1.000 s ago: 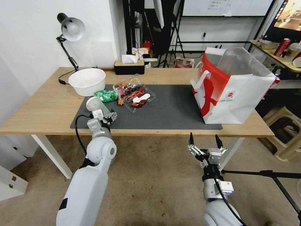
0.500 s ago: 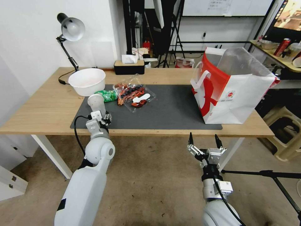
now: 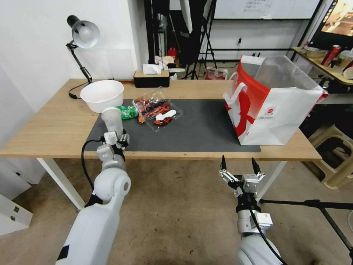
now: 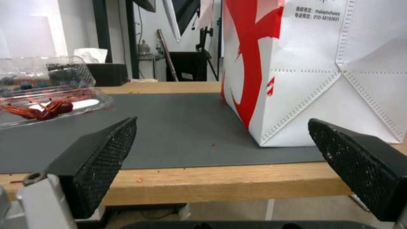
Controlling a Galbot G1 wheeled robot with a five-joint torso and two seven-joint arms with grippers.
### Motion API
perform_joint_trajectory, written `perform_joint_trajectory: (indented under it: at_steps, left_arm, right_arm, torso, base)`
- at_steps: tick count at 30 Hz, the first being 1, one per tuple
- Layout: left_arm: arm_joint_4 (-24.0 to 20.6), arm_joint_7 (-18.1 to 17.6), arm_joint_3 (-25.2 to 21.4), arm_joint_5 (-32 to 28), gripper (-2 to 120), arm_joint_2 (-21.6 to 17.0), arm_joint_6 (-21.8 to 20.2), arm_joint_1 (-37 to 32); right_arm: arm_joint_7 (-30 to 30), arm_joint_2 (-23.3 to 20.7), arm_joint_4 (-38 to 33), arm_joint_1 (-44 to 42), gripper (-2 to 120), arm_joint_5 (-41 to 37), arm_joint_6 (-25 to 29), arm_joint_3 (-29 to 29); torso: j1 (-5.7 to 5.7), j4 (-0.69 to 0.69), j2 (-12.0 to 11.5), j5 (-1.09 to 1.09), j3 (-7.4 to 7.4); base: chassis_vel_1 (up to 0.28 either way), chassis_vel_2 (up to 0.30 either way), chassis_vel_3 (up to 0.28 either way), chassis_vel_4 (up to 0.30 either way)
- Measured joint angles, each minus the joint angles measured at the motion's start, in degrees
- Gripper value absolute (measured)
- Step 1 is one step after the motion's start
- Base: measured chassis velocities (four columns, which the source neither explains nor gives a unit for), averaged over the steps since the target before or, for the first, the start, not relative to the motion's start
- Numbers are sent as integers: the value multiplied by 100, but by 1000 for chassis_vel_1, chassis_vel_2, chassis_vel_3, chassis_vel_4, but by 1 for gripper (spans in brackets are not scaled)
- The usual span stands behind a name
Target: Pick up the trash from the table and place it into the takeout bag.
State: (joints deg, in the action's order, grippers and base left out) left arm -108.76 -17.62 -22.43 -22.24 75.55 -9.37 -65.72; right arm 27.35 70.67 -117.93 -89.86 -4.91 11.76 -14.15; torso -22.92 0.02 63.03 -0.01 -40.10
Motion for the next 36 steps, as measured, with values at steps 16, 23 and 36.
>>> perform_joint_trajectory:
  at_steps: [16,23,36]
  left_arm:
    - [469,2486,1159,-1377,54,-1196,1976,1340]
    - [576,2546,2321,-2124,54,-1601,1974,2369]
    - [1361,2417,4371,-3109,54,-1356,1836,5130]
  right_arm:
    - [15,77,69,36,100,49,49,-55]
    - [18,134,106,81,100,40,49,-96]
    - [38,291,159,50,100,75,75,-173]
  torso:
    - [0,-2,-1,1,0]
    - [0,-3,-1,1,0]
    - [0,-2,-1,4,-1]
  base:
    - [0,0,0,0]
    - [0,0,0,0]
    - [0,0,0,0]
